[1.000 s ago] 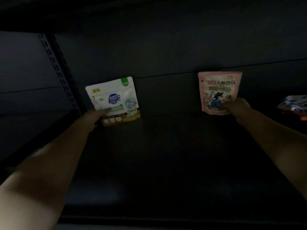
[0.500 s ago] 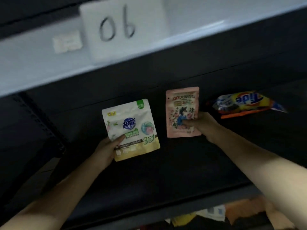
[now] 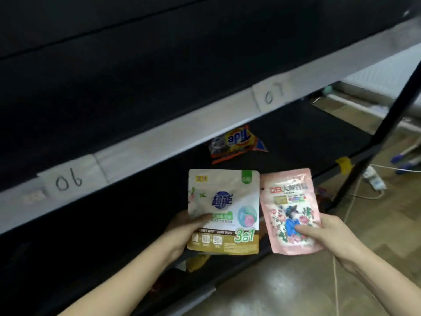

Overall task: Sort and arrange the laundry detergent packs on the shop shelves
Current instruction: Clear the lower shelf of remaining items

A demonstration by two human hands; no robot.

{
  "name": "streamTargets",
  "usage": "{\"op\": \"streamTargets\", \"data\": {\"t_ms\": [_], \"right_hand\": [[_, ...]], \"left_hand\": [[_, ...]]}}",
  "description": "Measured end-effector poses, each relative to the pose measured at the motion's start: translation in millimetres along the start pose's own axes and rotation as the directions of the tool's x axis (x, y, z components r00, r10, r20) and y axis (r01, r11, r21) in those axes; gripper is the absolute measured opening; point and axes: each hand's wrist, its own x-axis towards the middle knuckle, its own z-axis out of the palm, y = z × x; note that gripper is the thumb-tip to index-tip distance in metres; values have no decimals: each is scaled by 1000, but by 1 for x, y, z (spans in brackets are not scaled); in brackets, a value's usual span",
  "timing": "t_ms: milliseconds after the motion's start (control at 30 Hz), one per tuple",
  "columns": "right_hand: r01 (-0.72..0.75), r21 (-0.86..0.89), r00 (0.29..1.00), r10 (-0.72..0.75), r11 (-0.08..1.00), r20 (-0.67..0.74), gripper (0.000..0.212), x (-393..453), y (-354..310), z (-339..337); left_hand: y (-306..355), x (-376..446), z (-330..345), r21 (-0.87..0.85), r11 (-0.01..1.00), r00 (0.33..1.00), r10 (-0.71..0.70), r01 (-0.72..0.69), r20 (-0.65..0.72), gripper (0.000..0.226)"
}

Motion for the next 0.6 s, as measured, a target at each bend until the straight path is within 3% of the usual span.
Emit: {"op": "streamTargets", "data": {"t_ms": [33, 100, 167, 267, 300, 400, 500, 600], "right_hand": [[-21, 36, 1000, 21, 999, -12, 93, -15, -8, -18], [-38, 65, 999, 40, 997, -37, 104, -43, -30, -50], [-39, 23, 998, 41, 999, -48, 92, -71, -61, -76], [-45, 31, 997, 47, 999, -62, 50, -111, -103, -104], [-48, 25, 996, 50, 999, -79, 51, -124, -114, -111], [-24, 38, 986, 30, 999, -165, 70, -160, -139, -121], [46, 89, 965, -21, 995, -261, 106, -192, -164, -117], [201, 184, 941, -138, 962, -308, 108, -220, -197, -101]], "left_hand": [[11, -7, 14, -10, 1000, 1000, -15, 15, 3, 31], [35, -26, 41, 10, 999, 998, -39, 39, 45, 27], [60, -47, 67, 33, 999, 994, -41, 38, 106, 24], [93, -78, 101, 43, 998, 985, -49, 42, 165, 25], [102, -87, 111, 45, 998, 981, -53, 46, 185, 24], [127, -110, 134, 35, 998, 965, -62, 55, 253, 23], [156, -134, 141, 57, 998, 953, 19, -38, 303, 21], [200, -166, 131, 114, 971, 925, 159, -209, 345, 30]]}}
